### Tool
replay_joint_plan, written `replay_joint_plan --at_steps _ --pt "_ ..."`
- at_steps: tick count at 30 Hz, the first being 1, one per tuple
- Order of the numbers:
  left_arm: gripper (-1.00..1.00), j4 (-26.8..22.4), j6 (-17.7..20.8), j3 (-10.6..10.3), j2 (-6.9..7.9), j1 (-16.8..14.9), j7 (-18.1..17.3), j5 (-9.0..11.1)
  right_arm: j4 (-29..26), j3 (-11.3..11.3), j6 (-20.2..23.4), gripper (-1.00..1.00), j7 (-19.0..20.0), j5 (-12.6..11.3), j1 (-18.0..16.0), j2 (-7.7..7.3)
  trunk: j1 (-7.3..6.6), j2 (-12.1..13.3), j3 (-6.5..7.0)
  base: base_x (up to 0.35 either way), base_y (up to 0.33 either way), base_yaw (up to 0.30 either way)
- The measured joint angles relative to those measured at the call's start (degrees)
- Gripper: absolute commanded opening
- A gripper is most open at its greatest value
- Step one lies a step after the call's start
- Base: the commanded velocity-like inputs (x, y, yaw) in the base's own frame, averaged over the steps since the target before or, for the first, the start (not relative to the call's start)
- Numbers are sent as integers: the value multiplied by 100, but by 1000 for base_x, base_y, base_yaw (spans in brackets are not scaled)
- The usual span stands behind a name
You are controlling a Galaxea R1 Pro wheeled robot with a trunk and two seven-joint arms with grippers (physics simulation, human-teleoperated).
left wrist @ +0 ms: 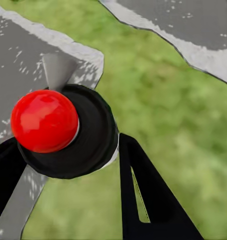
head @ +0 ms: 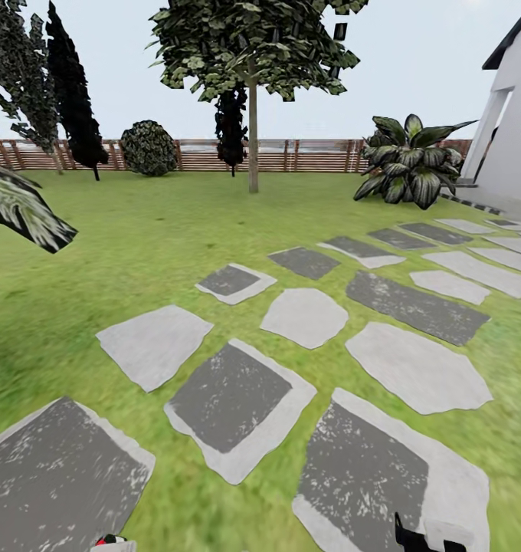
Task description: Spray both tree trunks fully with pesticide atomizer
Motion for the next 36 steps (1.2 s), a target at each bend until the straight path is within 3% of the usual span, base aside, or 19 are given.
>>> replay_joint_plan --at_steps 16,24,36 --pt "-100 9 9 0 9 0 6 0 -9 0 0 100 -3 0 0 0 0 0 0 337 0 2" --pt "-100 2 1 1 5 1 1 0 -4 0 -1 100 -8 0 -1 0 0 0 0 337 0 188" --pt "-100 2 0 1 6 0 1 0 -6 -2 0 100 -9 0 0 0 0 0 0 337 0 15"
